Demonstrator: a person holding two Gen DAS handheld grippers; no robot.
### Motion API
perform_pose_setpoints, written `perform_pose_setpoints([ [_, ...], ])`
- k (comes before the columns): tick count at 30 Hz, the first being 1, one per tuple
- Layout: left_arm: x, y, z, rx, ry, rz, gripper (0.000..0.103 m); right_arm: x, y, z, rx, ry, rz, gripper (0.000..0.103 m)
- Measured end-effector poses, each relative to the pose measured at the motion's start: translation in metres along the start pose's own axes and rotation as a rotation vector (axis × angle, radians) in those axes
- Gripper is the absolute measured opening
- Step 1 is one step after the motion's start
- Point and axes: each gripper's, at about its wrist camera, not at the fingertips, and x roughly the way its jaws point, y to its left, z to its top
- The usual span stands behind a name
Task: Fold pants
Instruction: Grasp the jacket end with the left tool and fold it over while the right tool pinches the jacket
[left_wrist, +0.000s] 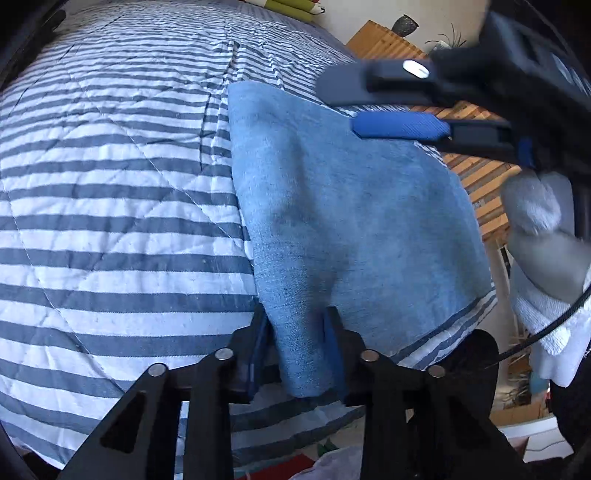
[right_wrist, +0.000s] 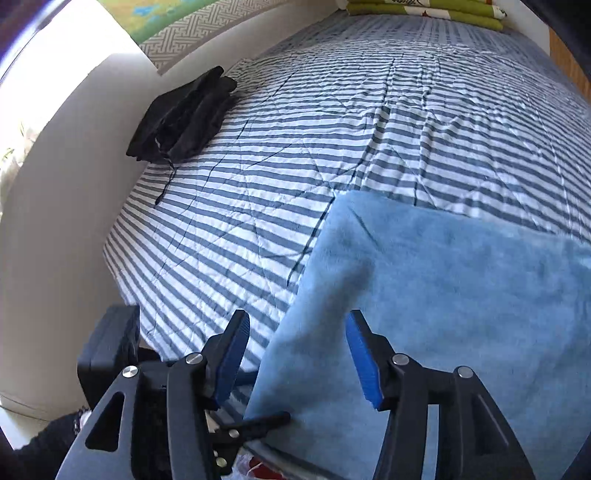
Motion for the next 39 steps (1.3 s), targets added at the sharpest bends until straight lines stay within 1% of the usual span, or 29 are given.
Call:
perform_pose_setpoints([
  [1,-0.002,-0.003,-0.002,-0.006,-0.015,-0.008,0.021,0.01,0.002,0.009,0.01,0.02,-0.015,0.052],
  [3,-0.01,-0.013,-0.006,0.018,-0.056,0.005,0.02,0.038,0.005,0.028,0.037,0.091,-0.049,0.052],
  [5,-0.016,-0.02,-0.005,0.033,-0.089,-0.003,0.019,0.063,0.01,0.039,0.052,0.164,-0.09,0.052],
  [7,-0.024,-0.025,-0.007,0.041,-0.119,-0.015,0.018,0.077,0.016,0.044,0.046,0.211,-0.136,0.052],
  [10,-0.031,-0.032,-0.005,0.039,-0.153,-0.038,0.017,0.087,0.026,0.044,-0.014,0.256,-0.208,0.051],
  [11,-0.032,-0.036,-0.005,0.047,-0.16,-0.034,0.017,0.088,0.029,0.041,-0.04,0.262,-0.228,0.047],
  [12,-0.033,-0.041,-0.005,0.059,-0.165,-0.031,0.017,0.088,0.03,0.038,-0.065,0.268,-0.259,0.036],
  [13,-0.033,-0.046,-0.005,0.071,-0.17,-0.028,0.017,0.086,0.029,0.037,-0.076,0.27,-0.284,0.028],
  [14,-0.034,-0.051,-0.005,0.07,-0.179,-0.024,0.017,0.081,0.024,0.035,-0.073,0.268,-0.274,0.018],
  [15,-0.038,-0.054,-0.005,0.074,-0.181,-0.033,0.017,0.074,0.019,0.034,-0.06,0.261,-0.238,0.011],
  [16,-0.041,-0.058,-0.005,0.081,-0.184,-0.04,0.017,0.067,0.015,0.033,-0.049,0.254,-0.219,0.008],
  [17,-0.045,-0.064,-0.005,0.096,-0.186,-0.044,0.017,0.052,0.007,0.032,-0.029,0.226,-0.19,0.005],
  [18,-0.052,-0.067,-0.005,0.112,-0.189,-0.05,0.016,0.038,0.001,0.03,-0.011,0.197,-0.169,0.005],
  [20,-0.058,-0.09,0.0,0.169,-0.192,-0.064,0.016,0.002,-0.016,0.025,0.02,0.129,-0.118,0.004],
  [22,-0.06,-0.12,0.005,0.247,-0.189,-0.075,0.016,-0.037,-0.036,0.016,0.057,0.059,-0.069,0.004],
  [25,-0.055,-0.175,0.018,0.377,-0.172,-0.1,0.016,-0.098,-0.074,-0.002,0.125,-0.045,-0.026,0.004],
  [27,-0.044,-0.214,0.026,0.457,-0.158,-0.117,0.016,-0.129,-0.101,-0.007,0.184,-0.105,-0.028,0.004],
  [29,-0.026,-0.254,0.03,0.526,-0.137,-0.143,0.016,-0.161,-0.139,-0.022,0.245,-0.164,-0.036,0.004],
  [31,-0.003,-0.29,0.034,0.58,-0.105,-0.179,0.016,-0.189,-0.187,-0.047,0.325,-0.2,-0.072,0.004],
  [33,0.03,-0.329,0.035,0.633,-0.054,-0.215,0.016,-0.202,-0.228,-0.07,0.394,-0.214,-0.099,0.004],
  [35,0.06,-0.365,0.031,0.688,-0.016,-0.23,0.015,-0.216,-0.273,-0.098,0.471,-0.242,-0.112,0.004],
  [39,0.118,-0.422,0.023,0.757,0.062,-0.263,0.015,-0.231,-0.334,-0.137,0.576,-0.273,-0.138,0.004],
])
